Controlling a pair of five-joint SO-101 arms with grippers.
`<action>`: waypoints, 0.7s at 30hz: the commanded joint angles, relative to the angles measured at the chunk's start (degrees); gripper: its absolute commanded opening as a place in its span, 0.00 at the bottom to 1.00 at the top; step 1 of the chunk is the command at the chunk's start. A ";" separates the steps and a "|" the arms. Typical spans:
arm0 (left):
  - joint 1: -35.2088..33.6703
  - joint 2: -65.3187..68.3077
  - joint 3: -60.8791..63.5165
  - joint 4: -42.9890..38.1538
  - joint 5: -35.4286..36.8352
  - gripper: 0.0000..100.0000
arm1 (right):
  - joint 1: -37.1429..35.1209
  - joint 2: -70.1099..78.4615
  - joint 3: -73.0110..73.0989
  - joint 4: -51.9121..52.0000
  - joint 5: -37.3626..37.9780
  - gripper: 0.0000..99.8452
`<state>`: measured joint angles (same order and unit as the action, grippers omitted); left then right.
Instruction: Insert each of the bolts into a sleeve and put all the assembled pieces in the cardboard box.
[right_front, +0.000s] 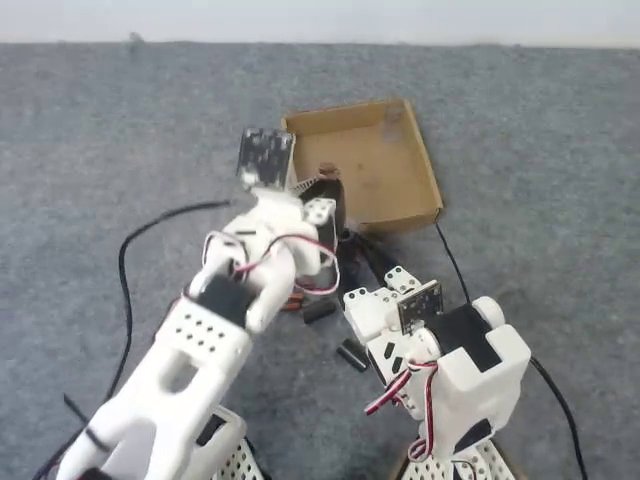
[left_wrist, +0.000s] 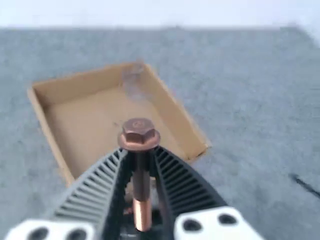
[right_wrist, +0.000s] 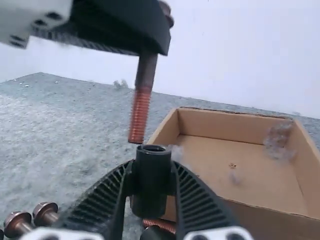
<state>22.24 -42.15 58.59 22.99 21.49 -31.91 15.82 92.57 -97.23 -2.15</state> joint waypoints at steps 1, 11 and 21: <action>0.79 -8.26 5.05 -9.58 -0.53 0.01 | -0.57 -1.27 1.14 0.13 -0.62 0.01; 0.88 -18.55 11.47 -10.90 -0.44 0.01 | -0.66 -1.27 0.97 0.22 -0.62 0.01; 0.53 -18.55 11.56 -9.93 -0.35 0.01 | -0.57 -1.27 0.53 0.31 -0.70 0.01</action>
<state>22.77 -57.98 70.81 14.11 21.49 -32.00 15.82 92.57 -97.23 -2.15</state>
